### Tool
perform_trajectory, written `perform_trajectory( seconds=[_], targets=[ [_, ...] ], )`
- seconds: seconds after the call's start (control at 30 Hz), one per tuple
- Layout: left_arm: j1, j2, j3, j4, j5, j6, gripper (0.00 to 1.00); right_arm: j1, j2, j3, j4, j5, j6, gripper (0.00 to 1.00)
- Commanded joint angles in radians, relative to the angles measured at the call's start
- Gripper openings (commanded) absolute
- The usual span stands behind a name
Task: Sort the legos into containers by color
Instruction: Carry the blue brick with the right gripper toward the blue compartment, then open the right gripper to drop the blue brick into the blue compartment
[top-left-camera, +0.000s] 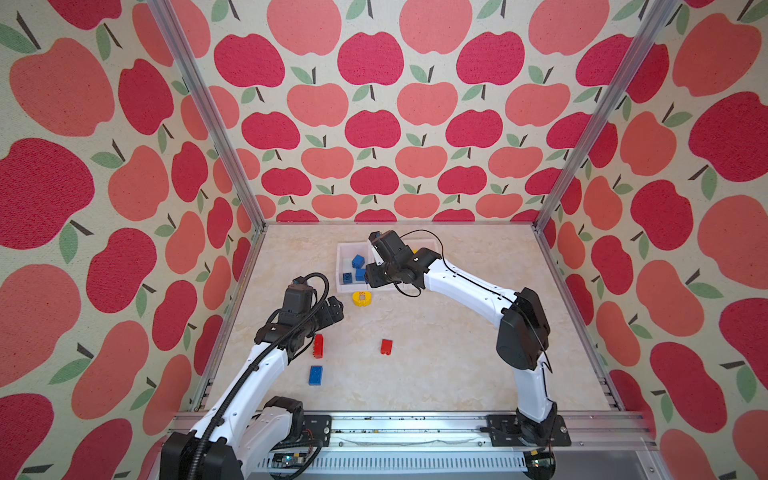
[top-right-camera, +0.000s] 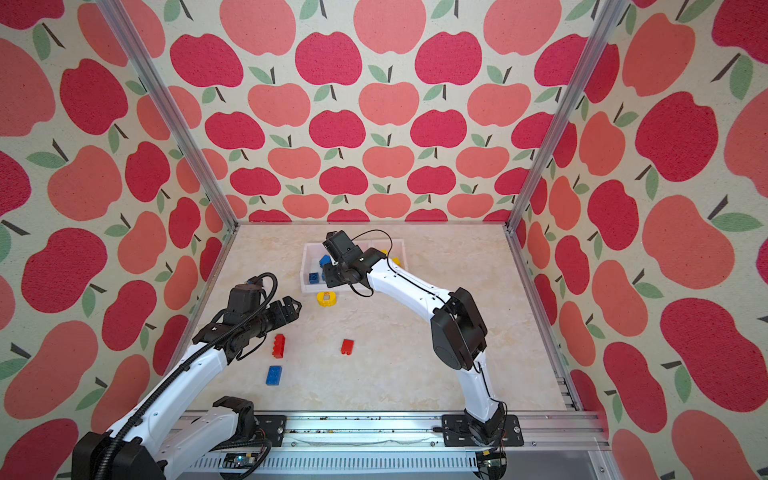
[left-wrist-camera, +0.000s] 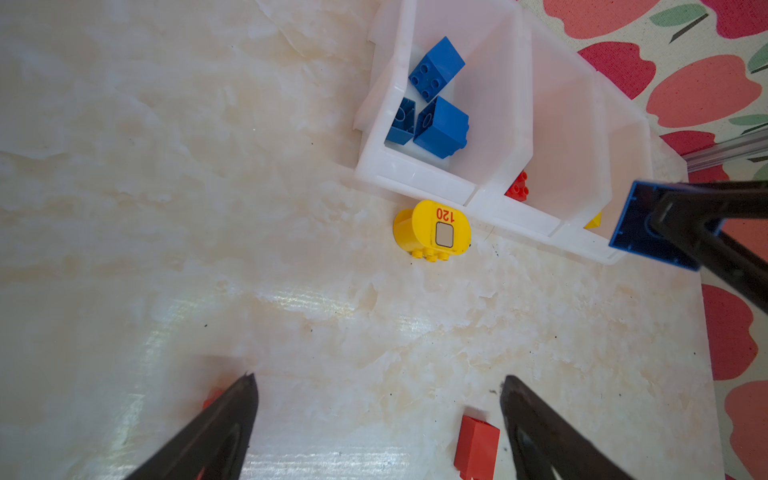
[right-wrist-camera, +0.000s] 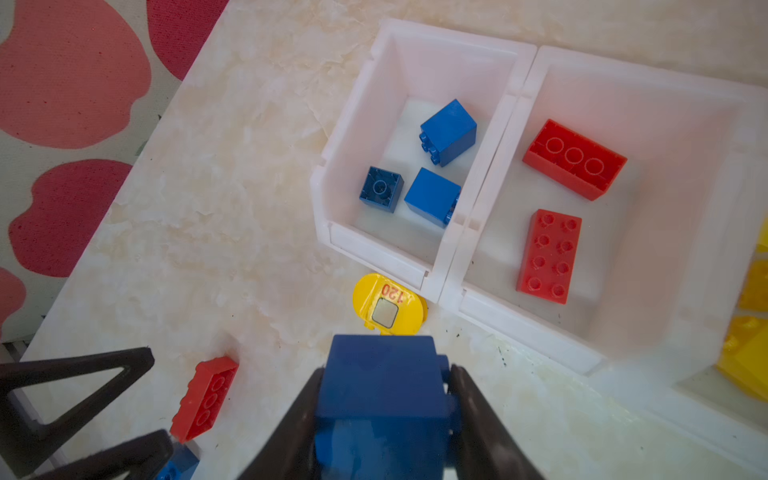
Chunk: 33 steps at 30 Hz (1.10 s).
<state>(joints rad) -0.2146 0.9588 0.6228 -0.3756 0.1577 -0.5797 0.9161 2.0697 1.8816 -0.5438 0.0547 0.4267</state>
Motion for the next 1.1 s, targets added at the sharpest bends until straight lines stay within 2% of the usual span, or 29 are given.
perform_trajectory(
  seconds=[0.0,0.83,0.93,1.0,1.07],
  targets=[
    [0.006,-0.029,-0.020,-0.025,0.012,-0.018,0.94,-0.018,0.061,0.080,0.023,-0.052,-0.041,0.37],
    [0.014,-0.056,-0.039,-0.044,0.022,-0.020,0.95,-0.078,0.539,0.628,0.037,-0.173,-0.055,0.38],
    [0.015,-0.060,-0.037,-0.049,0.022,-0.020,0.96,-0.085,0.569,0.661,0.041,-0.190,-0.052,0.45],
    [0.017,-0.061,-0.035,-0.051,0.020,-0.020,0.96,-0.087,0.579,0.673,0.038,-0.194,-0.054,0.61],
    [0.017,-0.063,-0.035,-0.051,0.021,-0.021,0.96,-0.088,0.579,0.676,0.038,-0.196,-0.057,0.69]
  ],
)
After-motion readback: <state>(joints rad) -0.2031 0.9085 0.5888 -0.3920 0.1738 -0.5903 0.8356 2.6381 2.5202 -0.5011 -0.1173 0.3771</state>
